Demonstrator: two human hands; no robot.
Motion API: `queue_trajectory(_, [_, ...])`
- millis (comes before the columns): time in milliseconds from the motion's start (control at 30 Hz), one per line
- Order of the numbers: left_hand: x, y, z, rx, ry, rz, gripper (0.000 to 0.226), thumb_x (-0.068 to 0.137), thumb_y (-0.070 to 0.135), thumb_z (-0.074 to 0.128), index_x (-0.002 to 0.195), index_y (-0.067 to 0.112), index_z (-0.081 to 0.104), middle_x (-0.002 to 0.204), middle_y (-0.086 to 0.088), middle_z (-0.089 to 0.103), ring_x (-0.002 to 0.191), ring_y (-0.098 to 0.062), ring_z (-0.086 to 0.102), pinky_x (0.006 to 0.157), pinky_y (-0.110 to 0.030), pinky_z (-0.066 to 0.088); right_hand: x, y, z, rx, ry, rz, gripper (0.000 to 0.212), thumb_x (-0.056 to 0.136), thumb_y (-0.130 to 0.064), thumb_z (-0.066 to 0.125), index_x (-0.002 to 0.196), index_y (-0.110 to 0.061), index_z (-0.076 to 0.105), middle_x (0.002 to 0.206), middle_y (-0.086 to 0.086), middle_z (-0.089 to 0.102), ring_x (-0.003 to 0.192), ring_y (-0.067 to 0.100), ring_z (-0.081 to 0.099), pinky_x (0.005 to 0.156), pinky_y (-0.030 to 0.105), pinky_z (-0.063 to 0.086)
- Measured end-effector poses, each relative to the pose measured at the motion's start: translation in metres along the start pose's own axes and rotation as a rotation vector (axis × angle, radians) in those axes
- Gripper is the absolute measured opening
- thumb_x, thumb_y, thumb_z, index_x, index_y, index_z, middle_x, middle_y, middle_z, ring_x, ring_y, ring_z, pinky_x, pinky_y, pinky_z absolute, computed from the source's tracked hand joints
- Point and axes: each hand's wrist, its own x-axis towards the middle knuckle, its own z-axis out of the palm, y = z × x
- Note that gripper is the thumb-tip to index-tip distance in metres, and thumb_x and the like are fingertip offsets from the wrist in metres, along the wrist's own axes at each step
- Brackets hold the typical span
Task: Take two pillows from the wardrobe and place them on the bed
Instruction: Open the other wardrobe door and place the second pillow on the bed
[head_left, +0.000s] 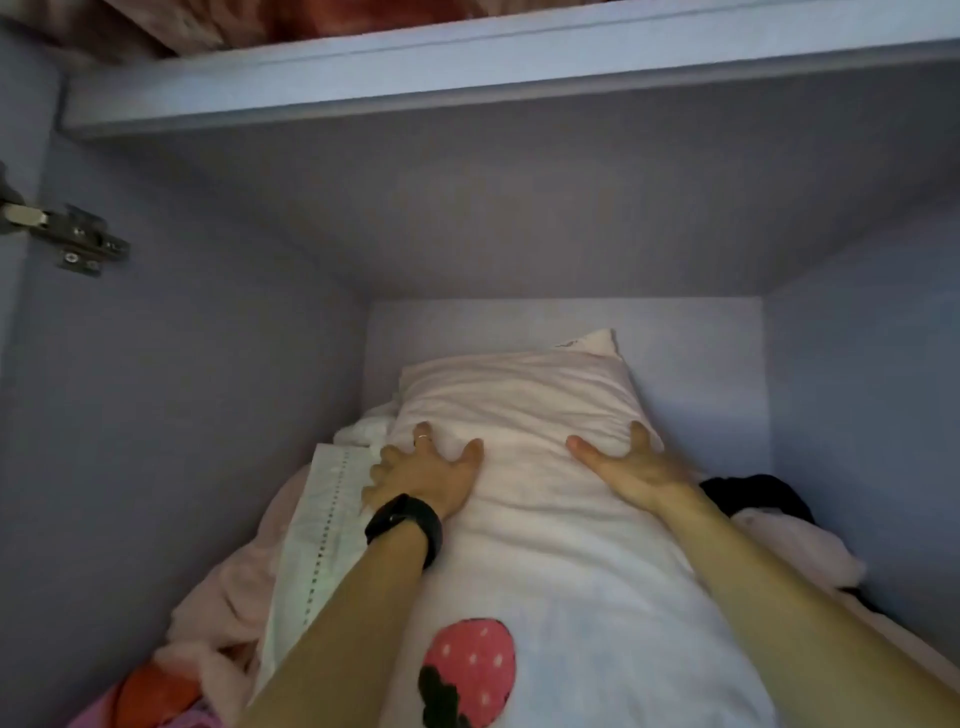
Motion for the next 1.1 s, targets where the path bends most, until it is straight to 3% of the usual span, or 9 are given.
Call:
queue_trajectory(67, [0.006, -0.006, 0.019, -0.003, 0.011, -0.043, 0.099, 0.075, 0.092, 0.025, 0.156, 0.041, -0.002, 0.162, -0.02, 0.011, 0.143, -0.043, 0.025, 0.114, -0.057, 0.02, 0.003, 0.009, 0.019, -0.016, 0.05, 0.057, 0.134, 0.041, -0.108, 0.031, 0.154, -0.045, -0.005, 0.165, 0.012, 0.012, 0.148, 0.038, 0.023, 0.117, 0.05, 0.028])
queue_trajectory(133, [0.009, -0.008, 0.03, 0.011, 0.047, -0.052, 0.103, 0.073, 0.094, 0.023, 0.156, 0.042, -0.006, 0.16, -0.022, 0.017, 0.141, -0.042, 0.026, 0.113, -0.057, 0.019, 0.002, 0.016, 0.032, 0.0, 0.095, 0.068, 0.126, 0.048, -0.106, 0.035, 0.153, -0.049, -0.006, 0.165, 0.011, 0.01, 0.146, 0.039, 0.026, 0.115, 0.052, 0.03])
queue_trajectory(300, [0.009, -0.011, 0.03, -0.001, 0.143, 0.024, 0.099, 0.073, 0.091, 0.037, 0.154, 0.04, 0.013, 0.14, -0.02, 0.038, 0.126, -0.039, 0.041, 0.105, -0.05, 0.03, 0.004, 0.018, 0.032, -0.069, 0.137, 0.055, 0.11, 0.063, -0.096, 0.044, 0.153, -0.046, 0.004, 0.16, 0.016, 0.017, 0.14, 0.041, 0.032, 0.11, 0.049, 0.036])
queue_trajectory(500, [-0.004, -0.001, 0.011, -0.035, 0.283, 0.23, 0.081, 0.082, 0.073, 0.055, 0.149, 0.033, 0.033, 0.136, -0.018, 0.04, 0.122, -0.039, 0.044, 0.099, -0.047, 0.042, -0.013, 0.006, 0.017, -0.114, 0.278, -0.098, 0.076, 0.084, -0.063, 0.061, 0.144, -0.028, 0.033, 0.137, 0.019, 0.036, 0.125, 0.042, 0.044, 0.095, 0.045, 0.044])
queue_trajectory(733, [-0.058, 0.023, -0.06, -0.192, 0.464, 0.346, 0.075, 0.085, 0.066, 0.06, 0.147, 0.035, 0.033, 0.129, -0.009, 0.037, 0.115, -0.033, 0.046, 0.091, -0.043, 0.047, -0.063, -0.024, -0.051, 0.037, 0.504, -0.306, 0.072, 0.084, -0.058, 0.065, 0.143, -0.034, 0.032, 0.13, 0.017, 0.037, 0.111, 0.045, 0.052, 0.089, 0.045, 0.047])
queue_trajectory(933, [-0.158, -0.002, -0.125, -0.138, 0.581, 0.293, 0.075, 0.081, 0.067, 0.062, 0.145, 0.038, 0.036, 0.125, -0.001, 0.038, 0.118, -0.029, 0.049, 0.092, -0.042, 0.048, -0.156, -0.028, -0.066, 0.275, 0.408, -0.368, 0.074, 0.077, -0.061, 0.071, 0.139, -0.041, 0.036, 0.136, 0.014, 0.037, 0.113, 0.044, 0.053, 0.091, 0.046, 0.044])
queue_trajectory(1100, [-0.26, -0.048, -0.167, 0.034, 0.707, 0.251, 0.074, 0.079, 0.069, 0.065, 0.142, 0.042, 0.036, 0.114, 0.004, 0.036, 0.11, -0.026, 0.052, 0.084, -0.033, 0.044, -0.245, -0.016, -0.026, 0.553, 0.301, -0.438, 0.072, 0.078, -0.052, 0.076, 0.138, -0.039, 0.037, 0.138, 0.013, 0.038, 0.104, 0.029, 0.049, 0.084, 0.035, 0.033])
